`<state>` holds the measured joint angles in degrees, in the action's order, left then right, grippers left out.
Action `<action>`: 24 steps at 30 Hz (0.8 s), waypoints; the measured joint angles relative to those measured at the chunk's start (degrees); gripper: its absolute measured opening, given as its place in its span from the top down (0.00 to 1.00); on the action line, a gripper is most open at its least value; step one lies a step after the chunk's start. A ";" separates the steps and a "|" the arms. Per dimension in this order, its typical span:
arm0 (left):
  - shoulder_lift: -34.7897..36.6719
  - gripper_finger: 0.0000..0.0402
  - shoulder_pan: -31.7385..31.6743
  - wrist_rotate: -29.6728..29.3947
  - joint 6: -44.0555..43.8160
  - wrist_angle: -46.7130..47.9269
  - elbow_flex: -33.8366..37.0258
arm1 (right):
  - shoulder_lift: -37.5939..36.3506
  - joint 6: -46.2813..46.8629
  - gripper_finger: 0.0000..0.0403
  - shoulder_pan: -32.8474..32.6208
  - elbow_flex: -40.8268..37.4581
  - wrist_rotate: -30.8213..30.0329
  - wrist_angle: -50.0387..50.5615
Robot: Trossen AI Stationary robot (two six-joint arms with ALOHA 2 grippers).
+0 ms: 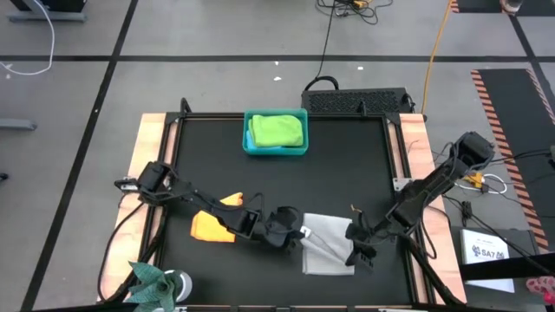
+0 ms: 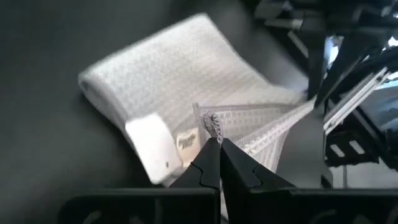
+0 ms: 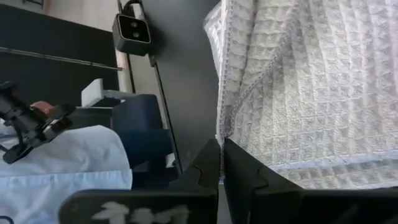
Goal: Fold microfiber towels
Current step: Fold the gray towel
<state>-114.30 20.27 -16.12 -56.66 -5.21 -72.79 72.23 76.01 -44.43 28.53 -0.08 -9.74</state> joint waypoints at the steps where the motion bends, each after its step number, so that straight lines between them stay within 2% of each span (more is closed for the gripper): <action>1: -0.13 1.00 0.42 -0.02 -0.50 0.19 0.04 | 0.67 0.59 1.00 -0.46 0.02 -0.35 -0.30; 8: -4.81 1.00 1.64 0.41 -3.39 -8.58 0.09 | 4.17 1.28 1.00 -2.66 -0.04 0.68 0.11; 13: -6.12 1.00 1.62 2.01 -4.99 -8.36 -0.49 | 5.68 0.99 0.99 -2.84 -0.01 2.27 -0.01; 18: -6.12 0.98 1.55 4.20 -1.74 -7.10 -1.53 | 7.59 1.00 0.91 -3.37 -0.04 6.82 1.74; 24: -5.79 0.95 1.57 8.35 0.23 -7.45 -2.42 | 6.74 -0.01 0.80 -3.37 -0.07 7.75 1.73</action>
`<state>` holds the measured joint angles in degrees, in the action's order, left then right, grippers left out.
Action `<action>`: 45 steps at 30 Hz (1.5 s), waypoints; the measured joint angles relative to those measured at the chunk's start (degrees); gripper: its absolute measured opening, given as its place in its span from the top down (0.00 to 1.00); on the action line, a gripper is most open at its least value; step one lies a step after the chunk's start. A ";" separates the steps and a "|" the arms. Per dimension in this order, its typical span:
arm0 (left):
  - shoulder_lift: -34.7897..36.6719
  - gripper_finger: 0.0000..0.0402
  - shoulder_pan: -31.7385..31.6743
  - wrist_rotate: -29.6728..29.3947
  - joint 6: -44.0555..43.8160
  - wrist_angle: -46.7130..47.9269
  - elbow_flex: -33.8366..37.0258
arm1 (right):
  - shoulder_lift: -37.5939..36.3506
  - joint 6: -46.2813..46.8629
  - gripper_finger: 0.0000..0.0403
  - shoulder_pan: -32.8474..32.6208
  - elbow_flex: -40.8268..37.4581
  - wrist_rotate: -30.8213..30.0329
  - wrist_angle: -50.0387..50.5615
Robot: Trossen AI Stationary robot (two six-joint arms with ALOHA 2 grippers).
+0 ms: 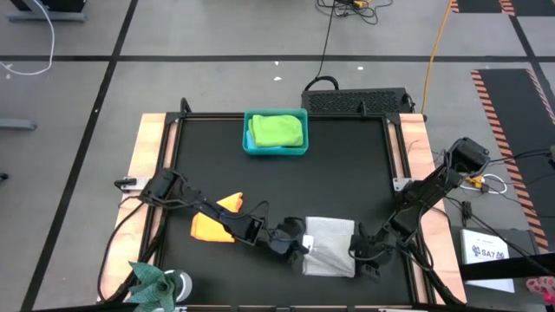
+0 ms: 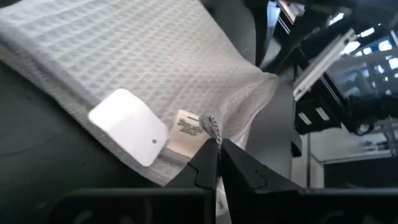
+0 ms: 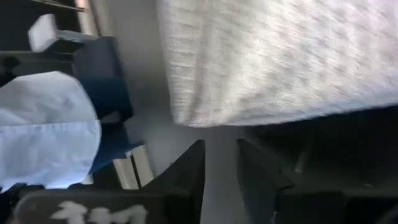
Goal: Fold microfiber towels
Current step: Fold the gray towel
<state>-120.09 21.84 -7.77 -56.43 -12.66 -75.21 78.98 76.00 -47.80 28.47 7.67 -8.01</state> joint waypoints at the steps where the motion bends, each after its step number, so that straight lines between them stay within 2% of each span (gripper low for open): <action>1: 0.13 0.96 0.05 0.07 1.13 -0.04 -0.15 | -0.52 -0.44 0.79 0.20 0.03 0.21 -0.52; 5: 1.77 0.99 0.04 0.90 6.01 -0.70 -1.67 | -2.60 -1.28 0.76 0.53 0.02 0.47 0.32; 8: 3.33 0.97 0.03 2.36 9.01 1.66 -3.49 | -3.63 -2.06 0.77 0.58 0.04 0.38 2.11; 14: 5.77 0.98 1.11 1.21 15.05 13.98 -7.92 | -4.91 -4.94 0.77 1.97 0.02 0.30 3.59; 17: 5.86 0.99 1.60 -0.50 15.61 15.33 -9.39 | -5.81 -6.49 0.77 3.02 0.03 0.10 3.44; 23: 4.55 0.94 2.61 -5.26 15.29 17.63 -9.38 | -7.24 -8.03 0.77 4.02 0.07 0.41 4.10; 30: 1.14 0.94 2.43 -4.39 14.10 15.80 -9.32 | -7.39 -7.57 0.77 3.97 0.04 2.28 4.94; 34: 1.14 0.86 1.94 -4.02 14.10 15.97 -9.32 | -7.39 -7.54 0.77 3.97 0.04 3.35 5.74; 41: 1.11 0.62 1.06 -2.85 10.84 17.31 -9.32 | -7.39 -7.85 0.77 4.15 0.04 3.13 6.38; 45: 1.11 0.56 -0.39 -1.29 8.88 16.52 -9.32 | -7.39 -9.61 0.77 6.63 0.04 3.05 6.34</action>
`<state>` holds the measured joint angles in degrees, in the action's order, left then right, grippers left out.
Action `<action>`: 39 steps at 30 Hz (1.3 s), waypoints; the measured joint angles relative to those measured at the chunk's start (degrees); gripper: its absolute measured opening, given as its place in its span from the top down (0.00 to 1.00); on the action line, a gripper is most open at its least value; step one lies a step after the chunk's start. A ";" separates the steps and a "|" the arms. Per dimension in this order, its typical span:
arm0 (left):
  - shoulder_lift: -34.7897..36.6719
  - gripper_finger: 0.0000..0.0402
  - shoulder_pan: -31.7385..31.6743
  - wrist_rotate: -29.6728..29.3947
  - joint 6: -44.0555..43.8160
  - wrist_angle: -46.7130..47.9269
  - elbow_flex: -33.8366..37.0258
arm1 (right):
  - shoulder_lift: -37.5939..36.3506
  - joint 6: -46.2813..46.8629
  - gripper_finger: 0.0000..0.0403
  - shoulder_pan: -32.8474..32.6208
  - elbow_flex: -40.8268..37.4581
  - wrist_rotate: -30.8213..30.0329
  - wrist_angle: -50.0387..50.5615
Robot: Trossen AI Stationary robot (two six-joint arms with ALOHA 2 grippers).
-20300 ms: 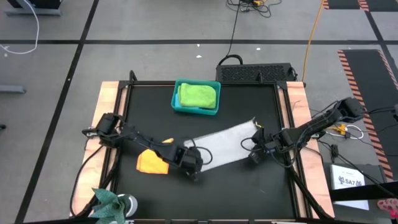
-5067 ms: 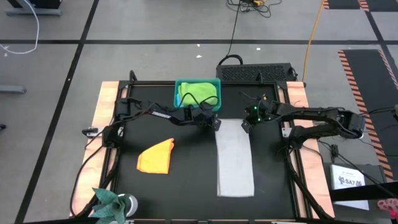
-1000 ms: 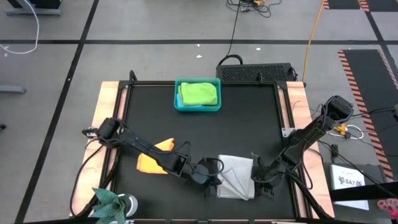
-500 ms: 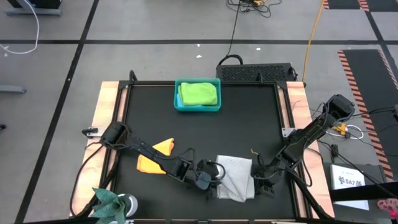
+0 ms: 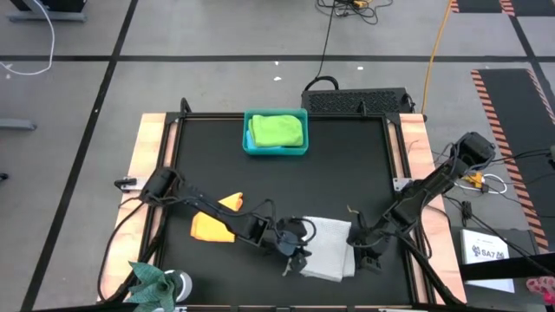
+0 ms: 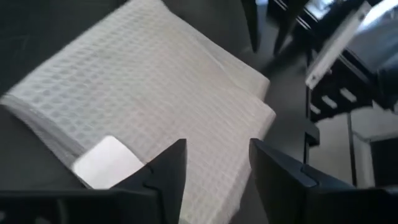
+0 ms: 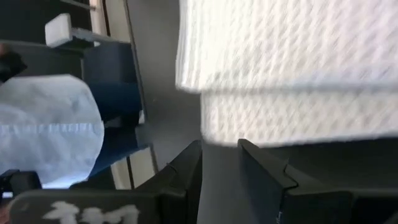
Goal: Fold microfiber towels
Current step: Fold the gray towel
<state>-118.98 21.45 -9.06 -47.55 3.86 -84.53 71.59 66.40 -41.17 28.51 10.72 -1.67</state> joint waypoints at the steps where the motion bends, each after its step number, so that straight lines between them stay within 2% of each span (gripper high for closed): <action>1: 0.00 0.56 -0.50 0.01 -0.87 0.05 0.00 | 0.00 -0.81 0.77 1.00 0.00 0.01 -0.12; 7: 0.55 0.60 -4.58 0.30 -6.72 0.36 0.00 | -0.02 -5.70 0.77 5.28 0.00 2.29 -0.22; 14: 2.98 0.65 -7.72 1.58 -1.03 0.71 0.00 | -0.02 -5.36 0.77 5.58 0.00 3.10 -0.22; 20: 3.67 0.65 -9.35 1.52 1.33 0.56 0.04 | 1.62 0.06 0.77 5.59 0.00 2.84 -0.21; 28: 3.69 0.65 -9.55 1.55 4.00 0.71 0.04 | 8.43 11.28 0.76 7.45 0.00 1.27 -3.03; 34: 3.69 0.65 -9.59 1.58 6.19 0.70 0.04 | 12.11 12.41 0.76 8.55 0.00 1.27 -13.69; 39: 3.69 0.65 -9.59 1.62 7.92 0.66 0.04 | 12.70 12.43 0.76 9.81 0.00 1.25 -13.86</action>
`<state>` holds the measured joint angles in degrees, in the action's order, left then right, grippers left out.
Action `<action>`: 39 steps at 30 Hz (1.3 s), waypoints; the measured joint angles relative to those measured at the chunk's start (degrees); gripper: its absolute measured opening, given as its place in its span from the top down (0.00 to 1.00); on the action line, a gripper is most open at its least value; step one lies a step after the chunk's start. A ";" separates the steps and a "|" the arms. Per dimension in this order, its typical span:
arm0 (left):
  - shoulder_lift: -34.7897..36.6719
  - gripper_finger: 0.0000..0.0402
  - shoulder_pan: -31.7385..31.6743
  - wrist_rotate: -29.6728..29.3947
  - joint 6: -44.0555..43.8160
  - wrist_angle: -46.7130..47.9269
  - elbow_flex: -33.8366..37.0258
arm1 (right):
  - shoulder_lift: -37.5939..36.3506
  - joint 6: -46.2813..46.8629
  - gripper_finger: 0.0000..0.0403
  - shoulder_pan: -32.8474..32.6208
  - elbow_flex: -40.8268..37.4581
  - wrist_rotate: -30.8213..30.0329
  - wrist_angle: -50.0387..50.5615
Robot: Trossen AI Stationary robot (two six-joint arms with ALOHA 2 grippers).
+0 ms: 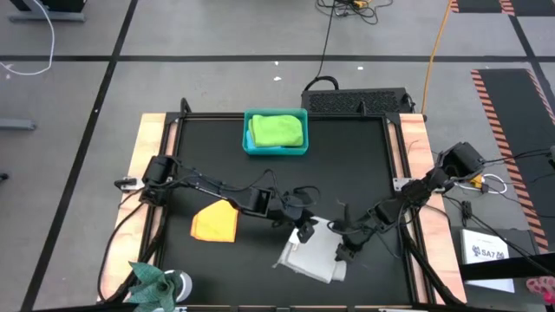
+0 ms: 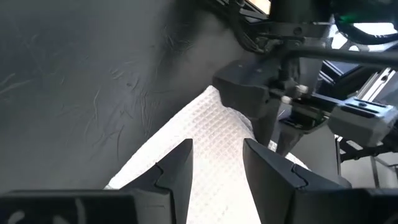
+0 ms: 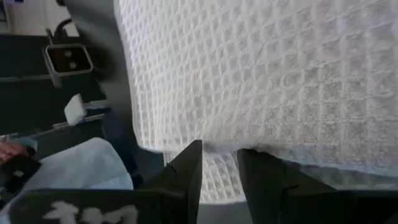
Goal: Fold microfiber towels
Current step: Fold the gray towel
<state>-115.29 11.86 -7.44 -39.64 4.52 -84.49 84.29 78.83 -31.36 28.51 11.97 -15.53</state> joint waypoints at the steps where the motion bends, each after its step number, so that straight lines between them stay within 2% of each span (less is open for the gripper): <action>1: -0.02 0.65 0.00 0.02 0.37 0.02 0.00 | 0.00 0.00 0.76 0.54 0.00 -0.08 0.18; 9: -0.02 0.65 -0.79 2.59 0.98 -0.01 0.00 | 0.00 -4.55 0.76 6.37 0.00 0.28 2.05; 12: -0.04 0.65 -1.07 3.87 0.96 0.00 0.00 | 0.00 -5.76 0.78 7.65 0.00 2.65 2.07; 21: -0.04 0.65 -1.68 4.52 0.96 -0.01 0.00 | -0.23 -6.01 0.98 7.81 0.00 3.53 2.10; 30: -0.04 0.65 -1.70 4.52 0.57 -0.01 0.00 | -4.87 -5.17 0.99 7.83 -0.02 4.86 3.12; 33: -0.05 0.65 -1.64 4.52 0.86 0.05 0.00 | -8.74 -5.05 1.00 7.83 -0.02 4.87 7.13; 39: -0.06 0.65 -0.93 4.56 2.27 1.13 0.00 | -14.97 -5.47 1.00 7.50 0.00 6.15 22.24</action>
<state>-115.35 10.92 -2.88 -37.36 5.65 -84.49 69.32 73.36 -23.86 28.51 18.12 6.71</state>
